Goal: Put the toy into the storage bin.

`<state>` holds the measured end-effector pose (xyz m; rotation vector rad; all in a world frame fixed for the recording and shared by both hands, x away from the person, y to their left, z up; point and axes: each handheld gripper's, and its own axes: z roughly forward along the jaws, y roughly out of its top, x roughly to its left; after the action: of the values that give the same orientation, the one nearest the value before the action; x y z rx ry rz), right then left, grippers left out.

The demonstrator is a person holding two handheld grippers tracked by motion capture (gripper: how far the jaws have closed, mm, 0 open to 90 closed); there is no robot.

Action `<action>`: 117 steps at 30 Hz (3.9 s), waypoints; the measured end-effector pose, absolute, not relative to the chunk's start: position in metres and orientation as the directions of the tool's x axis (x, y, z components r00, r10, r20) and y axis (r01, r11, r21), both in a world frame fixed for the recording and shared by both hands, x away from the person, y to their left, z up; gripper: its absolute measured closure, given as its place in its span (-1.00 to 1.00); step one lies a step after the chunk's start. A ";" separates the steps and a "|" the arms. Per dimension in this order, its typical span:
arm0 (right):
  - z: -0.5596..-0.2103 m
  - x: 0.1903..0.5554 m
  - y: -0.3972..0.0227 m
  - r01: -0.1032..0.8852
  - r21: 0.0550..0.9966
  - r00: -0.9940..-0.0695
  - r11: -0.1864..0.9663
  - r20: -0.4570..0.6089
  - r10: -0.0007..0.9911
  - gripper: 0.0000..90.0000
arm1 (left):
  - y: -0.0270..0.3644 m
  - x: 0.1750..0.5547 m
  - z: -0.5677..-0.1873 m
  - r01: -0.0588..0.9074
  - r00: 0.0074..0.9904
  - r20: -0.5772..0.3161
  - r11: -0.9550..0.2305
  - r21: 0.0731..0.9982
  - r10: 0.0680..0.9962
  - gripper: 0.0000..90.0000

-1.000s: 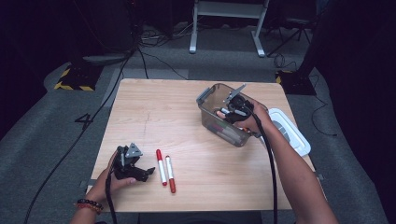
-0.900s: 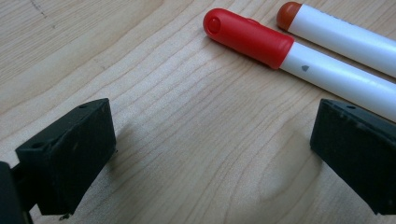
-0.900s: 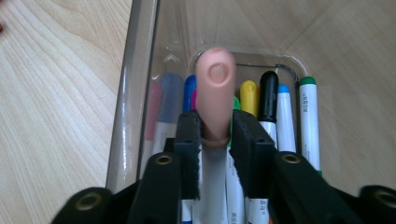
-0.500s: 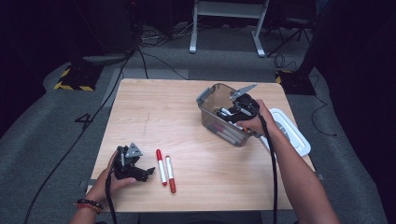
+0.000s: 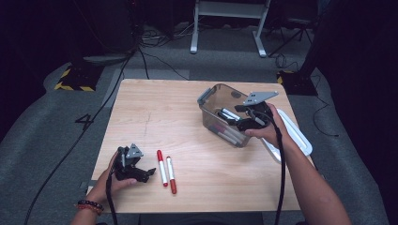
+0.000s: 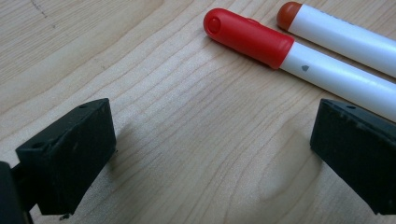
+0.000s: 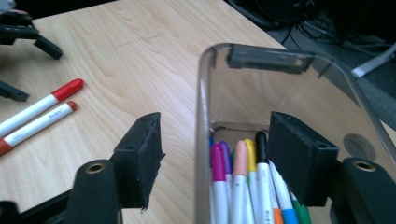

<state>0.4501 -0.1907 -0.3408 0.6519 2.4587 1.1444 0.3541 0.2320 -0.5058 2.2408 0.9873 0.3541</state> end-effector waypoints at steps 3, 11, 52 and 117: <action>-0.342 0.438 -0.186 0.235 0.792 -0.846 0.564 -0.119 0.519 -0.28 | 0.232 0.354 -0.506 0.557 0.679 -0.015 -0.501 0.663 0.734 -0.99; -0.366 0.409 -0.165 0.191 0.810 -0.873 0.554 -0.117 0.474 -0.37 | 0.232 0.354 -0.506 0.557 0.679 -0.015 -0.501 0.662 0.734 -0.99; -0.492 0.341 -0.021 0.175 0.742 -0.972 0.648 0.027 0.233 -0.39 | 0.232 0.354 -0.506 0.554 0.680 -0.009 -0.505 0.662 0.733 -0.99; -0.353 0.404 -0.200 0.097 0.809 -0.900 0.580 -0.178 0.399 0.68 | 0.232 0.354 -0.506 0.557 0.678 -0.015 -0.500 0.663 0.735 -0.99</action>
<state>0.4037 -0.1997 -0.3533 0.4033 2.4723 1.2363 0.3540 0.2320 -0.5058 2.2401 0.9885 0.3553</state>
